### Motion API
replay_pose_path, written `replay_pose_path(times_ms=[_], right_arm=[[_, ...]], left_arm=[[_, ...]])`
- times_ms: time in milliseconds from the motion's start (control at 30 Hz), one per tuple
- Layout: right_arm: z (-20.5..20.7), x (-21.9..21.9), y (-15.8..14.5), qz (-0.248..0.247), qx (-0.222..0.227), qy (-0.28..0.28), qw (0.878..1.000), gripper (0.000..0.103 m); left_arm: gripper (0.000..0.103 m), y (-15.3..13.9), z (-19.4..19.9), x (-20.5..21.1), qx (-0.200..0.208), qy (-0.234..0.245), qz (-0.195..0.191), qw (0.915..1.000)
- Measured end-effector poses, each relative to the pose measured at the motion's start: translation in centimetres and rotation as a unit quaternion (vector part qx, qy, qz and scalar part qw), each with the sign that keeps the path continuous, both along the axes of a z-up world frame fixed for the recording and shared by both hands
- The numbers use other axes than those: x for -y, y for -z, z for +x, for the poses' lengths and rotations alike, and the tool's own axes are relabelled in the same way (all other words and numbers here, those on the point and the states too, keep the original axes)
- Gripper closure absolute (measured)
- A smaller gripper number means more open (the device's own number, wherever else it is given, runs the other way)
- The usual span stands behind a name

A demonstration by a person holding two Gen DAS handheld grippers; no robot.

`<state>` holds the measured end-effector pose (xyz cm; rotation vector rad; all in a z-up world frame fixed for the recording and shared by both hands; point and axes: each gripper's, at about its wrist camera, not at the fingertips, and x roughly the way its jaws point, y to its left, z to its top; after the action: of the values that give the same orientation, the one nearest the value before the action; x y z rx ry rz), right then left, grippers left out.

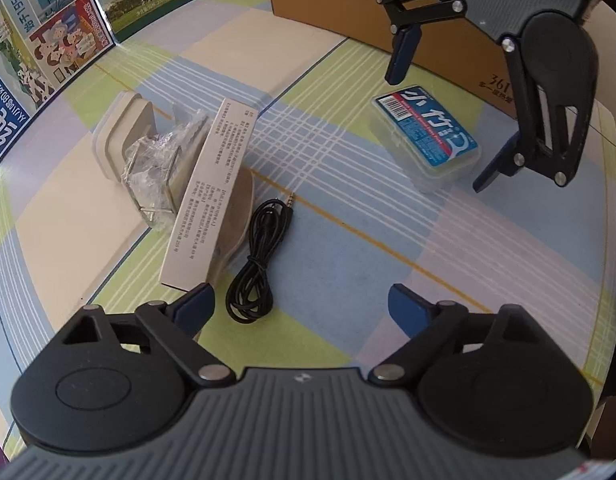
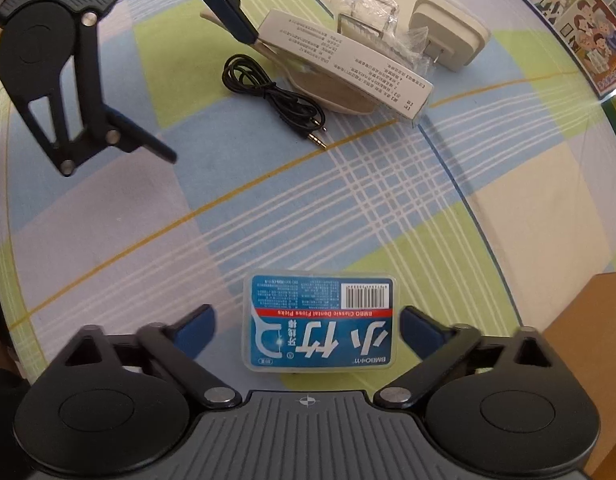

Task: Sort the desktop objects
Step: 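Grasp the blue floss-pick box with the right tool, then grasp the black audio cable with the left tool while the right tool holds the floss box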

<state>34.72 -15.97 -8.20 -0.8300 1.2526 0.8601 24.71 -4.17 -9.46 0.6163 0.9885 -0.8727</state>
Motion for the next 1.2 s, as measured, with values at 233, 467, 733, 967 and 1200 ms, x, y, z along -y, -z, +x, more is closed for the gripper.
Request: replay_pose_path(times_ms=[233,467,733,967,1200], right_arm=[[0.4,-0.5,-0.4,-0.01,0.004,-0.007,1.0,0.02],[1.1,-0.4,-0.8,-0.005,0.006,0.004,1.0,0.022],[0.6,-0.5,0.1,-0.021,0.003,-0.001,1.0,0.02],[0.4,-0.4,0.2,-0.021,0.002,0.004,1.0,0.02],[-0.7,-0.5,-0.3,-0.017,0.003,0.003,1.0,0.02]], left_arm=[[0.024,0.4,0.7,0.5,0.0,-0.01,0.001,0.9999],[0.028,1.0,1.3,1.3,-0.003,-0.007,0.007,0.9999],[0.033,1.4,1.9,1.4,-0.01,-0.018,0.009,0.9998],[0.056,1.0,2.2,0.9,-0.02,-0.039,0.003,0.999],[0.082,0.6,1.3,1.2,-0.019,-0.027,0.019,0.9993]])
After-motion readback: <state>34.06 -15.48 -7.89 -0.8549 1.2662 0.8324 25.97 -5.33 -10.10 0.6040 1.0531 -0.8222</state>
